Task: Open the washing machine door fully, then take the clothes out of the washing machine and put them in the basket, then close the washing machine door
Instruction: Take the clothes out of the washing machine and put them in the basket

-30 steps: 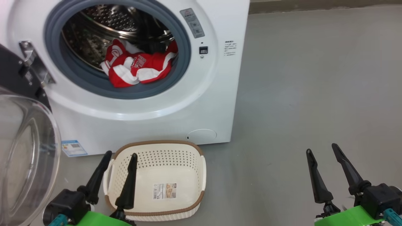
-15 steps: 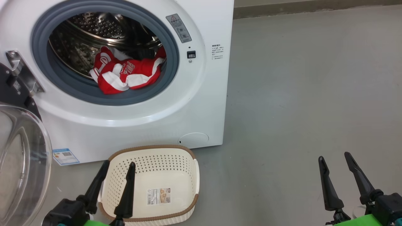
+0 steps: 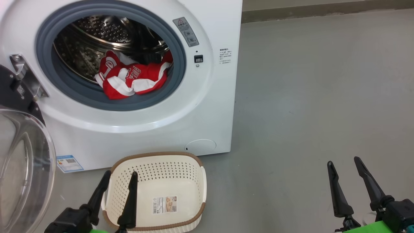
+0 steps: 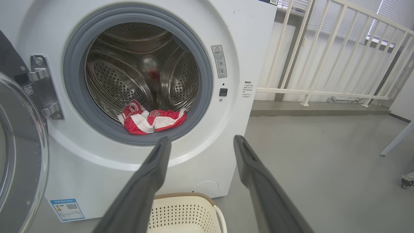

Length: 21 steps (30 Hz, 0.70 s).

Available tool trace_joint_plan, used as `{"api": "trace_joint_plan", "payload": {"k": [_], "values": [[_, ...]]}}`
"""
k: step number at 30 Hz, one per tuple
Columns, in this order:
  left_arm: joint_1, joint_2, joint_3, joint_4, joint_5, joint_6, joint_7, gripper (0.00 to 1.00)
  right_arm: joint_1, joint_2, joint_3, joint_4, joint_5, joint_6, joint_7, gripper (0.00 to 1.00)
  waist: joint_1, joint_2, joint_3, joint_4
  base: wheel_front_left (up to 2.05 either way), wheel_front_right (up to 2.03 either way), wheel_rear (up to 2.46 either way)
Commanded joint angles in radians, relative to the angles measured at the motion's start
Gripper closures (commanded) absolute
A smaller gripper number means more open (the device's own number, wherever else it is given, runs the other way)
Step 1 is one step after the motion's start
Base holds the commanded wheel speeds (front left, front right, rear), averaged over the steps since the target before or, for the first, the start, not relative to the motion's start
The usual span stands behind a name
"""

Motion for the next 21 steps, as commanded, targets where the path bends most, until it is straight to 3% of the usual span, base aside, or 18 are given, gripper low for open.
{"api": "trace_joint_plan", "payload": {"k": [1, 13, 21], "values": [[-0.024, 0.014, 0.031, -0.028, 0.005, 0.011, 0.002, 0.00, -0.013, -0.013, 0.026, -0.024, 0.007, 0.006, -0.012, 0.00, 0.0000, 0.0000, -0.002, 0.000, 0.78, -0.78, 0.00], [-0.019, 0.011, 0.033, -0.049, -0.015, 0.017, -0.010, 0.00, -0.015, -0.013, 0.026, -0.022, 0.012, 0.006, -0.011, 0.00, 0.0000, 0.0000, -0.012, 0.002, 1.48, -1.48, 0.00], [-0.012, 0.014, 0.033, -0.057, 0.013, 0.063, 0.001, 0.00, -0.012, -0.013, 0.027, -0.028, 0.013, 0.006, -0.012, 0.00, 0.0000, 0.0000, -0.008, 0.005, 0.83, -0.83, 0.00]]}}
